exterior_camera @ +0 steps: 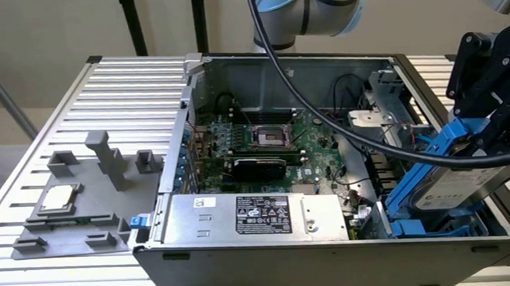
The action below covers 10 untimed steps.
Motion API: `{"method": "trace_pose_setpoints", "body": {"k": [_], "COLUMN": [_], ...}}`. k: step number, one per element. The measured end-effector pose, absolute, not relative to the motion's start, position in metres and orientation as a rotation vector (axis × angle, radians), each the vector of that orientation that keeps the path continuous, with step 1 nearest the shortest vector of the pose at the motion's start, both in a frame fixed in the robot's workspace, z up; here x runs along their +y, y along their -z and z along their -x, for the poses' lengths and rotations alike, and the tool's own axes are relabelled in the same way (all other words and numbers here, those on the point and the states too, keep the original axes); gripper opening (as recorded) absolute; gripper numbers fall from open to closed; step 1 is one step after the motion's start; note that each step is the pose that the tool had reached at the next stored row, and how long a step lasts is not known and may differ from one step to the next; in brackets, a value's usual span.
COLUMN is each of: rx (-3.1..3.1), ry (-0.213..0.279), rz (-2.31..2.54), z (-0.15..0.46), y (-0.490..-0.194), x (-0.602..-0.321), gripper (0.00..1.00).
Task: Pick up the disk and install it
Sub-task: 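Insert the disk into the insertion slot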
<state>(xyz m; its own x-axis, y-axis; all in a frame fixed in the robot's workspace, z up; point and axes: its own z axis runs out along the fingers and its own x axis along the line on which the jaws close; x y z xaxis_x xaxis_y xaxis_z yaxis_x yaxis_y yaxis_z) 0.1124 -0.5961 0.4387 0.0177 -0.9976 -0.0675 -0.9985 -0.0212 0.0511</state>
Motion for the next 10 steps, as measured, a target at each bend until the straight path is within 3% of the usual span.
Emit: {"method": "trace_pose_setpoints", "body": {"k": [10], "rx": [2.192], "ry": [-0.132], "rz": [2.232], "z": [-0.1126], "y": [-0.4338], "x": [-0.5955], "gripper": [0.33]}}
